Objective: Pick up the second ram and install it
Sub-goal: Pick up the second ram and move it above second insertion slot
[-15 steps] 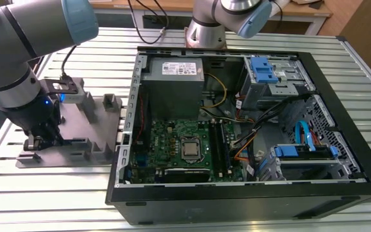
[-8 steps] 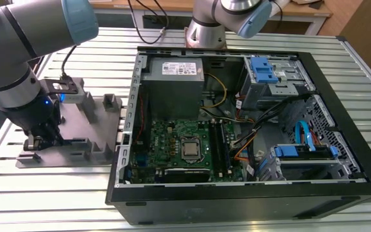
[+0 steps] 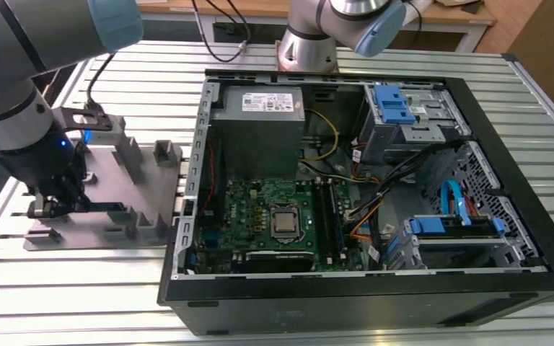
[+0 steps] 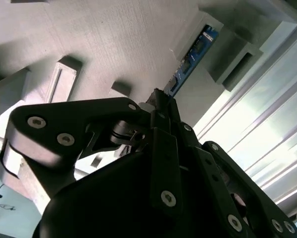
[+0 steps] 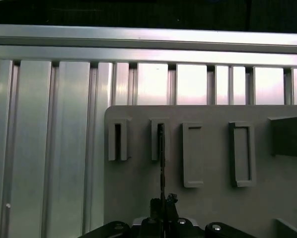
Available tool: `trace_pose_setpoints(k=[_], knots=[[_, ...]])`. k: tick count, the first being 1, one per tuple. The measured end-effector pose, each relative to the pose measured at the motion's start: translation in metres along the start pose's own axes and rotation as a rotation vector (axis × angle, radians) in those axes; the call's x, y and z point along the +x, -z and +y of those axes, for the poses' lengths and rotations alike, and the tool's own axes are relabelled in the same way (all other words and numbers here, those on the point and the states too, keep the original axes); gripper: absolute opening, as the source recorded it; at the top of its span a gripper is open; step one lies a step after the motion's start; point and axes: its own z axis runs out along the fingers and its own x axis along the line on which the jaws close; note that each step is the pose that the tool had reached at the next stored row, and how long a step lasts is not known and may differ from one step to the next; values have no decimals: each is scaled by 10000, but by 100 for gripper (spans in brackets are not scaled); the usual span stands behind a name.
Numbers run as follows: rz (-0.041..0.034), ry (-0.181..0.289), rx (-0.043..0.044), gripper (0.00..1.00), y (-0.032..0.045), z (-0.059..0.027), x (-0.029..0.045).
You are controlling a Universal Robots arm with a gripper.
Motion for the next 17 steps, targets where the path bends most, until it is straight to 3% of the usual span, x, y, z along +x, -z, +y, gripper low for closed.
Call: trace_pose_setpoints(k=[5, 17], knots=[[1, 1, -1, 11, 151, 7, -3], [1, 0, -1, 11, 375, 16, -9]])
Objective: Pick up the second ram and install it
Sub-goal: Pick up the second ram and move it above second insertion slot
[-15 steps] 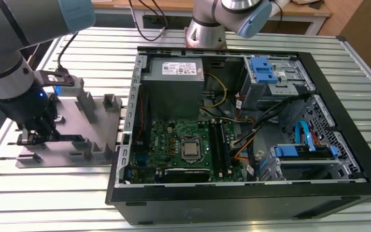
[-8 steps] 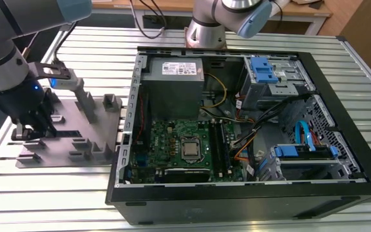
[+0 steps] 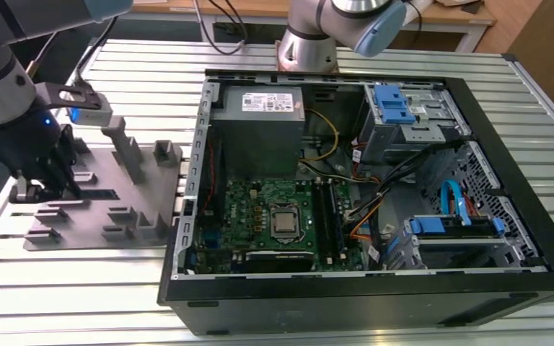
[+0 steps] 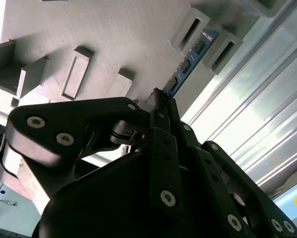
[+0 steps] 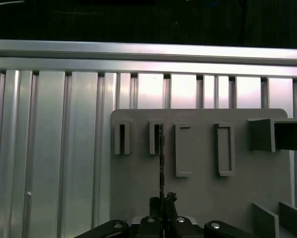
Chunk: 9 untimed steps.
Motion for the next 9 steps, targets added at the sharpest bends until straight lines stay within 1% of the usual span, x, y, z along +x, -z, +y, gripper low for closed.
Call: trace_pose_setpoints(k=[9], knots=[[0, 0, 0, 11, 132, 6, -3]])
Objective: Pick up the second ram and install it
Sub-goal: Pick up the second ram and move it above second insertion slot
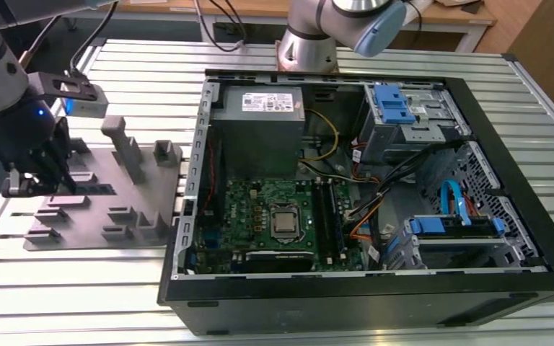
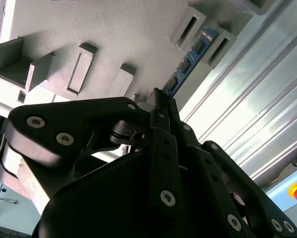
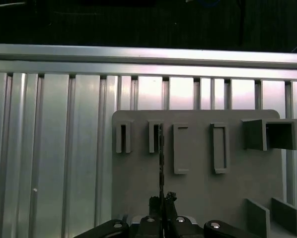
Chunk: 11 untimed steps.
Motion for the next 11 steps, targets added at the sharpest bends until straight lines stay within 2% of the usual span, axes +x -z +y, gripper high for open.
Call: trace_pose_setpoints(k=[11], knots=[[0, 0, 0, 11, 154, 7, -4]])
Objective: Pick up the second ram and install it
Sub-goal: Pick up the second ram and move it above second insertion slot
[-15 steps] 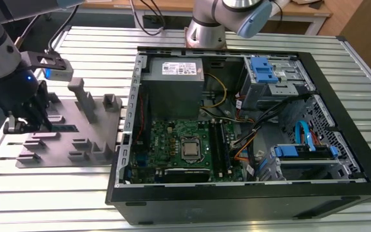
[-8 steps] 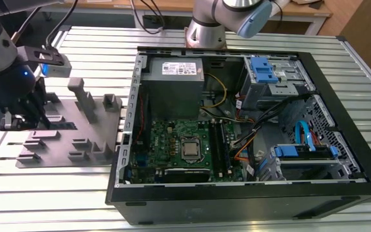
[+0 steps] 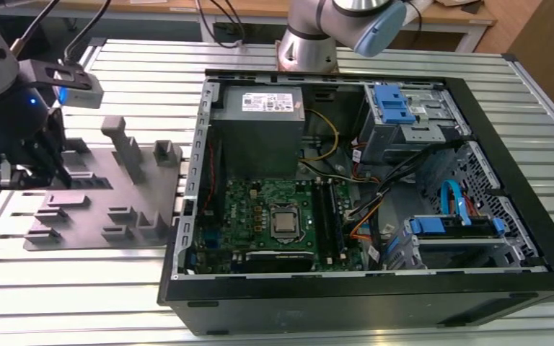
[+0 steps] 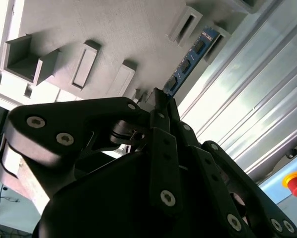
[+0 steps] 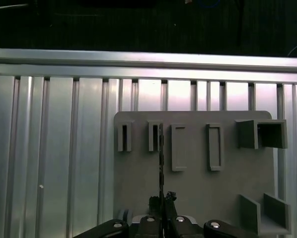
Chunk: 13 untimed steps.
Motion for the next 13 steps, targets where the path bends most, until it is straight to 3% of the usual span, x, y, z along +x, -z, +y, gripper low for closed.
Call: trace_pose_setpoints(k=[13], knots=[[0, 0, 0, 11, 191, 8, -4]])
